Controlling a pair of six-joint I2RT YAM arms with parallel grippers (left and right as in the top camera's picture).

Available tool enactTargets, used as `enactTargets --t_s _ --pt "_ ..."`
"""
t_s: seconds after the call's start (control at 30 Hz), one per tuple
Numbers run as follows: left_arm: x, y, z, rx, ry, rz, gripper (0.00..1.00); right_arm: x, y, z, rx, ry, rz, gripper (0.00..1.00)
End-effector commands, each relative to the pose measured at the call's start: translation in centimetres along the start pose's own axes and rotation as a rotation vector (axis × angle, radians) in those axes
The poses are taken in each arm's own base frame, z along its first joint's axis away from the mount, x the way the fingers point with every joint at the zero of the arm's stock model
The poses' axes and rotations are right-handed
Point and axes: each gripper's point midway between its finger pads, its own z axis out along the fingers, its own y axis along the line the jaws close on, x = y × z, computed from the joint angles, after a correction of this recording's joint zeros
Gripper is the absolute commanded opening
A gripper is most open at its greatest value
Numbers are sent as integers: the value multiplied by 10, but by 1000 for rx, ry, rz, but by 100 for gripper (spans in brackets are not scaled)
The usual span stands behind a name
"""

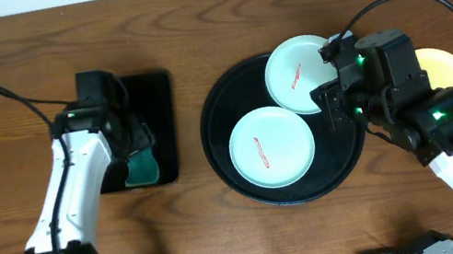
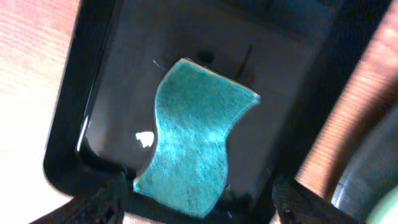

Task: Clean dirty plates on tray and stack at the side
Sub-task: 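Grip the rim of a pale green plate with the right gripper, then grasp the green sponge with the left gripper and bring it to the plate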

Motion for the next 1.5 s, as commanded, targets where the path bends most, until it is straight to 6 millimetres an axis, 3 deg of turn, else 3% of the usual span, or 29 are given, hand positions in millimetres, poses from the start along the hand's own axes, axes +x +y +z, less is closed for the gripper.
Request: enactTargets --t_s 0.0,0.07,0.2,0.23,0.3,0.33,0.57,0.6,0.7,0.73,0.8,0.97,1.17,1.3,1.37,1.47 --pt "24 12 36 -57 92 -19 66 3 -3 3 9 15 -10 31" --pt "38 10 57 -45 160 -17 60 7 -4 6 11 34 8 31" --pt "51 13 79 -68 226 -12 46 10 -4 6 14 50 10 30" --pt "53 14 83 -73 239 -11 37 11 -4 6 14 52 10 30" --pt "56 15 87 -78 254 -11 10 12 -5 6 15 58 11 30" --pt "56 15 86 -78 253 -11 8 13 -5 6 15 62 11 30" --pt "29 5 50 -45 194 -14 9 14 -5 6 16 65 12 30" --pt "24 2 42 -35 175 -15 17 14 -5 6 16 65 12 30" --pt "10 -3 23 -6 109 -16 54 14 -5 6 17 65 12 30" --pt "6 -4 20 2 87 -16 59 14 -5 6 16 65 12 30" --pt "0 -6 15 14 54 -16 62 14 -5 6 16 65 12 30" --pt "-2 -7 36 24 29 31 65 14 -5 6 16 65 12 30" --pt "9 2 75 -25 66 74 61 15 -5 6 16 68 13 30" --pt "15 3 92 -40 105 76 37 17 -5 6 18 77 14 30" --pt "14 3 95 -40 103 76 12 18 -5 6 18 81 15 30" --pt "7 1 92 -33 84 75 8 19 -5 6 18 83 16 29"
